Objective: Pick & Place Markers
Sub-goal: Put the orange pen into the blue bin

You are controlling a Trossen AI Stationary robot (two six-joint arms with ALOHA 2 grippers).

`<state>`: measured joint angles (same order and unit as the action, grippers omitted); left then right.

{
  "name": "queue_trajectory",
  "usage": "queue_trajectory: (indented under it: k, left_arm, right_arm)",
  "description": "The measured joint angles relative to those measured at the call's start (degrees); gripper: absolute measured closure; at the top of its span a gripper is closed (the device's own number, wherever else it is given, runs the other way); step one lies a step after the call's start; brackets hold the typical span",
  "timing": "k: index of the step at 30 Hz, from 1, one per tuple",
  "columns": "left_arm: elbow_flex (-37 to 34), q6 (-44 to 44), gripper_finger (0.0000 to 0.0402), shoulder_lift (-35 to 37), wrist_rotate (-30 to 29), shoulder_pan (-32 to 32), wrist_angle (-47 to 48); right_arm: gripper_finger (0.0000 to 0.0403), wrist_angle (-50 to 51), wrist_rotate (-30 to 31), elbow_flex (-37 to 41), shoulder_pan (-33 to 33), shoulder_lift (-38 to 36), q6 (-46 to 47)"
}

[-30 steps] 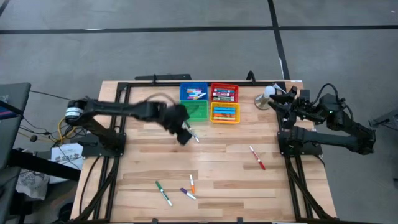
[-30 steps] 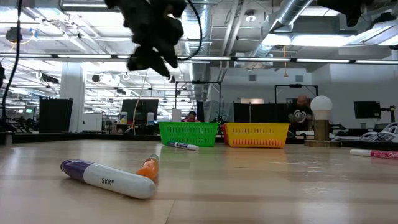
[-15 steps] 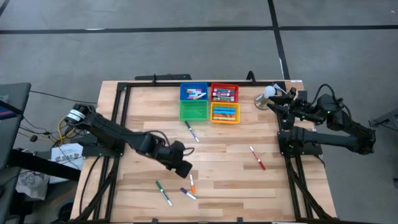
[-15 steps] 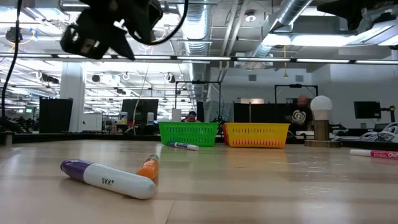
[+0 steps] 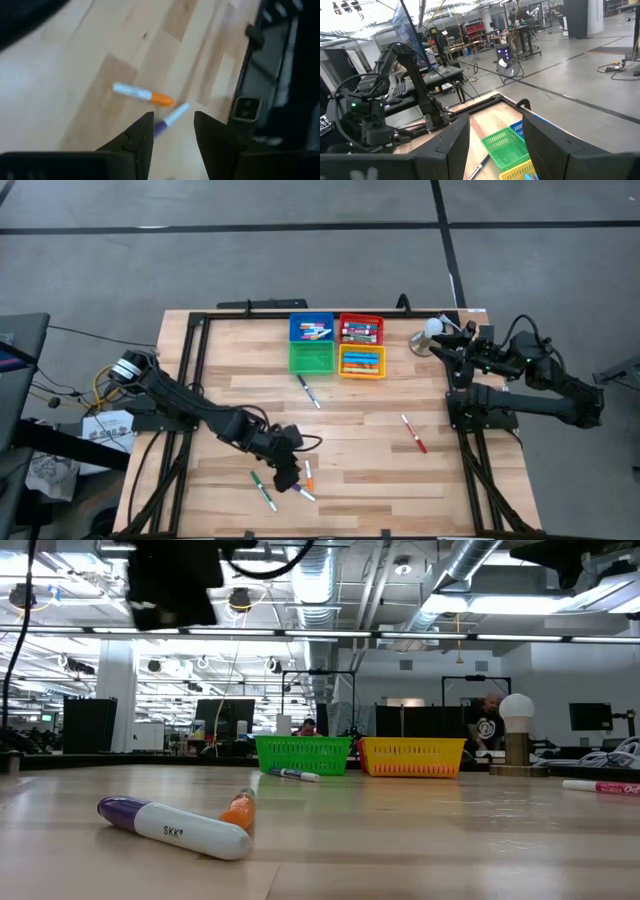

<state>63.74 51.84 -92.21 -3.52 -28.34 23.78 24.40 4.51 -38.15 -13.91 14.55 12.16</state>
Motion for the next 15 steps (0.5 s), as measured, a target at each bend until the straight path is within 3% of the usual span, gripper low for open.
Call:
queue_trajectory:
  k: [9,15]
  left_arm:
    - [0.01,-41.73,0.0262,-2.27,0.31,0.48,-2.5]
    - [0.03,-55.95,0.0262,-5.87,0.38,1.64,-3.92]
  right_arm:
    - [0.0233,0.49,-0.01,0.0,0.0,0.0,0.09]
    - [0.0233,0.57,0.0,0.0,-0.01,0.0,1.36]
